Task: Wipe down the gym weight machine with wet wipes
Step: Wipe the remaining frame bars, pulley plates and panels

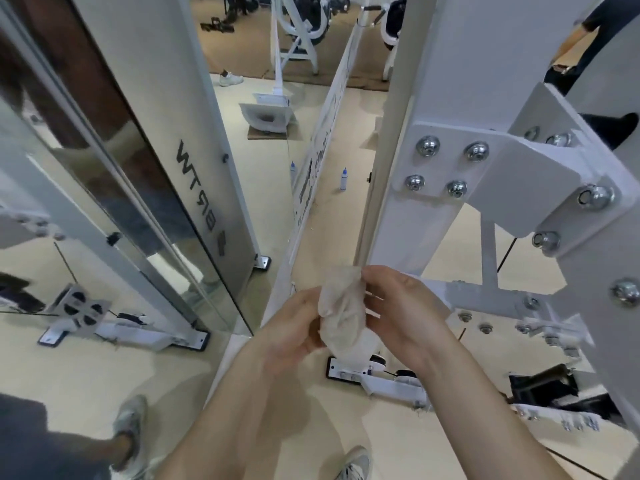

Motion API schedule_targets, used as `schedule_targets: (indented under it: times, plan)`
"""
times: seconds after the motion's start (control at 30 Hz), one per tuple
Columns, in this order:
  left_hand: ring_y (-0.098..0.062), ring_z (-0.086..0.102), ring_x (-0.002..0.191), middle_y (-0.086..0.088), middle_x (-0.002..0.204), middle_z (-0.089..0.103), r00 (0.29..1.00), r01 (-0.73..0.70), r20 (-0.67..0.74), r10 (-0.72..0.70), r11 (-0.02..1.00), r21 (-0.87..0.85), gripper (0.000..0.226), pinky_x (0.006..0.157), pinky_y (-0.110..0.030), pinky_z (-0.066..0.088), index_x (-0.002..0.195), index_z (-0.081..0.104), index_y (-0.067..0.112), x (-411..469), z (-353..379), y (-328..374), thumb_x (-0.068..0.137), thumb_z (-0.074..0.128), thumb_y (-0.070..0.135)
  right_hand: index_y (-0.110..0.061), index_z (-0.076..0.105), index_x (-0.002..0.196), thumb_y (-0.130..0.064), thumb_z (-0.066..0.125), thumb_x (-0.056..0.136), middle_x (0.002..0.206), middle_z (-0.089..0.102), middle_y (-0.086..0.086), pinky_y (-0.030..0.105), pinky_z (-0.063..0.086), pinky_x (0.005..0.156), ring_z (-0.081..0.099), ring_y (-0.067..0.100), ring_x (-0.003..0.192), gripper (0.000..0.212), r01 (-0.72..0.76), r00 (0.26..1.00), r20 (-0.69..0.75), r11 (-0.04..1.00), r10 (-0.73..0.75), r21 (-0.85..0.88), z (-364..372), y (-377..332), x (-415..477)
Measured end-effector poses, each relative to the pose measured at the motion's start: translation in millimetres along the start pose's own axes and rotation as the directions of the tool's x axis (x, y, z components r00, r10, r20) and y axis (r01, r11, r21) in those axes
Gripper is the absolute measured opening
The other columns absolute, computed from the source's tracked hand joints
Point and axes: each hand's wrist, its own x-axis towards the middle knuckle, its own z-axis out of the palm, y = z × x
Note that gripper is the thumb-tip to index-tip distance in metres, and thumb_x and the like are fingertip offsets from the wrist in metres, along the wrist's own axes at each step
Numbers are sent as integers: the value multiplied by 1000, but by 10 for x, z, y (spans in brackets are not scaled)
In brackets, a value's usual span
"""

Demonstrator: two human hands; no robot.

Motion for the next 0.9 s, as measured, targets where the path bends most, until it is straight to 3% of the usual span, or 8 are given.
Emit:
schedule_targets:
  times: [0.13,0.23,0.4,0.47,0.57,0.67,0.77,0.9]
  plan:
    - [-13,54,52,-9,77,64,997,-71,-11,70,990,-119,79,49,-20,44,119,56,-10,-402,-121,-78,61,91,30,8,60,116,-18,56,80,100,62,15,35,46,68,60,27,84,44,-82,997,-10,992,83,92,150,67,-164]
    - [-15,49,46,-11,67,61,992,-112,-70,106,991,-78,49,47,-21,41,113,61,-10,-683,-132,-89,75,77,16,-5,59,110,-19,62,65,104,54,16,40,46,77,56,30,94,47,-181,983,59,969,173,171,254,142,-320]
    - [-17,48,45,-14,63,57,937,-212,-311,160,967,-142,10,50,-30,41,83,74,5,-1111,-10,-134,73,73,6,-15,47,83,-16,68,59,76,40,5,37,37,82,43,21,76,32,-229,950,271,937,156,264,331,232,-554]
    - [-10,44,39,-7,56,54,883,-291,-447,143,914,-283,20,40,-21,36,74,74,10,-1265,47,-147,82,61,-2,-16,43,66,-12,64,54,69,39,2,35,40,79,44,19,68,24,-271,901,415,910,125,315,356,233,-664]
    - [-9,52,45,-4,60,60,810,-410,-573,124,819,-401,23,40,-16,41,80,70,11,-1484,170,-164,88,53,-2,-15,39,59,-11,62,61,77,49,7,44,46,76,52,28,79,23,-246,803,590,950,89,191,317,250,-773]
    - [-15,69,68,-7,82,72,797,-481,-592,118,717,-504,15,59,-21,57,89,71,8,-1757,338,-228,82,58,3,-8,45,63,-5,64,66,101,65,18,46,54,75,61,32,91,20,-130,720,680,989,138,-63,291,269,-871]
    - [-23,70,100,-10,111,72,706,-588,-663,247,727,-355,35,88,-36,57,103,71,9,-2019,566,-454,76,63,-11,-5,50,66,13,62,80,96,71,11,25,54,59,69,16,79,25,77,733,660,942,168,-326,283,345,-1013]
    - [-8,68,101,1,114,72,524,-448,-787,326,891,71,57,80,-25,56,114,65,22,-2335,960,-875,74,67,-18,-6,52,69,26,57,76,59,56,1,13,38,43,50,7,47,33,236,690,706,871,162,-430,243,610,-1262]
